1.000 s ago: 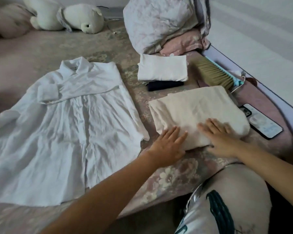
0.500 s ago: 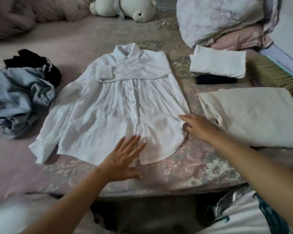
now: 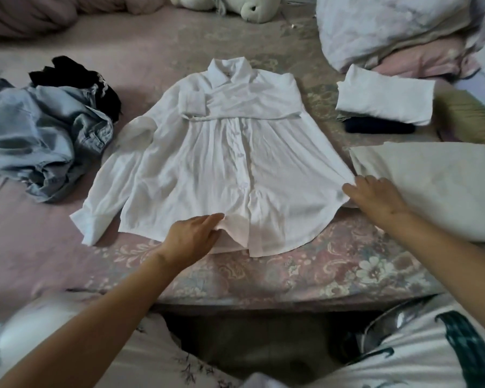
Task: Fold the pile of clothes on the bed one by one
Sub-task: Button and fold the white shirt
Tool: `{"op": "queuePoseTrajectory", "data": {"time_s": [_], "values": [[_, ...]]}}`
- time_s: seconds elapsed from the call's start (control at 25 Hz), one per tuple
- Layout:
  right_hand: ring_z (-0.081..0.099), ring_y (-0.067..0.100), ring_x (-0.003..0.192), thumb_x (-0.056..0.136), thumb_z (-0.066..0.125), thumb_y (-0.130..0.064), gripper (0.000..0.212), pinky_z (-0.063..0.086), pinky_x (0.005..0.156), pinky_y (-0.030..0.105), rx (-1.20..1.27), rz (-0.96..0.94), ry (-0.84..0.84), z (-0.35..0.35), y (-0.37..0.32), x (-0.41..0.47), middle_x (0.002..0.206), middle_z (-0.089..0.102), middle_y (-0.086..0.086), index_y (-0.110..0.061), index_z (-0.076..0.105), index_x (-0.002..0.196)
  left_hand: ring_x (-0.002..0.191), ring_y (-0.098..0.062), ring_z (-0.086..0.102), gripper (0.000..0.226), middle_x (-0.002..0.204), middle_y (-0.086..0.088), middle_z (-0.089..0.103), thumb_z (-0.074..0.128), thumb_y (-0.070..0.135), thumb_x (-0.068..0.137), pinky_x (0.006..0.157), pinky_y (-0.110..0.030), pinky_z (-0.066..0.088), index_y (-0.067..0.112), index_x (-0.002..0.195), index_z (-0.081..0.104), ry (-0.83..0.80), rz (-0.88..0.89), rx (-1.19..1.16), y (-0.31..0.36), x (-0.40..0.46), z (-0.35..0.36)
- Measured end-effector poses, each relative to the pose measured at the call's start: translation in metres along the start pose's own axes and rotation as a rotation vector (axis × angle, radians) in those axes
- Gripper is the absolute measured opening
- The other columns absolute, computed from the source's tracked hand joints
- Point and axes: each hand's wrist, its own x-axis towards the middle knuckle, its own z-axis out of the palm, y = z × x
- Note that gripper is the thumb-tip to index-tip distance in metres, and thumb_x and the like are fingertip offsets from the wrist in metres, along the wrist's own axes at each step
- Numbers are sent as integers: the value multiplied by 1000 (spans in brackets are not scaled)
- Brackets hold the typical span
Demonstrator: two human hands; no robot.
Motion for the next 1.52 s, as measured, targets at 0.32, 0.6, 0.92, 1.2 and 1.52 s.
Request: {"op": "queuePoseTrajectory", "data": {"time_s": [0.32,0.6,0.92,1.2,1.52], "values": [[51,35,103,41,81,8,90,52,76,46,13,-377,263,2,-38,-19,115,57,20,-9,50,124,53,-29,51,27,103,-12,42,50,-5,81,33,-28,37,12,99,40,-86,224,-2,3,-13,1],[58,22,69,68,70,6,32,48,58,33,221,-735,417,-7,-88,-6,81,60,6,-7,63,97,70,-27,59,29,91,-12,58,40,-7,75,47,-33,47,7,99,48,-35,360,162,6,-17,9],[66,27,93,78,61,-40,48,57,74,35,71,-739,255,-8,-111,-17,106,68,15,-3,67,109,51,-34,53,6,69,-16,57,45,14,91,42,-33,36,9,91,43,46,-398,-219,20,14,19],[52,25,60,100,39,-25,25,36,54,34,759,-131,63,-37,-126,6,72,56,9,-7,50,87,86,-30,62,22,110,-14,61,54,30,89,64,-37,50,17,98,69,-128,236,-11,1,-12,17],[67,30,93,77,71,-10,53,58,70,36,54,-781,509,4,-112,-10,110,65,21,6,50,123,66,-27,59,10,95,-13,49,67,3,70,48,-33,51,9,78,68,-106,401,233,0,-14,12]]}}
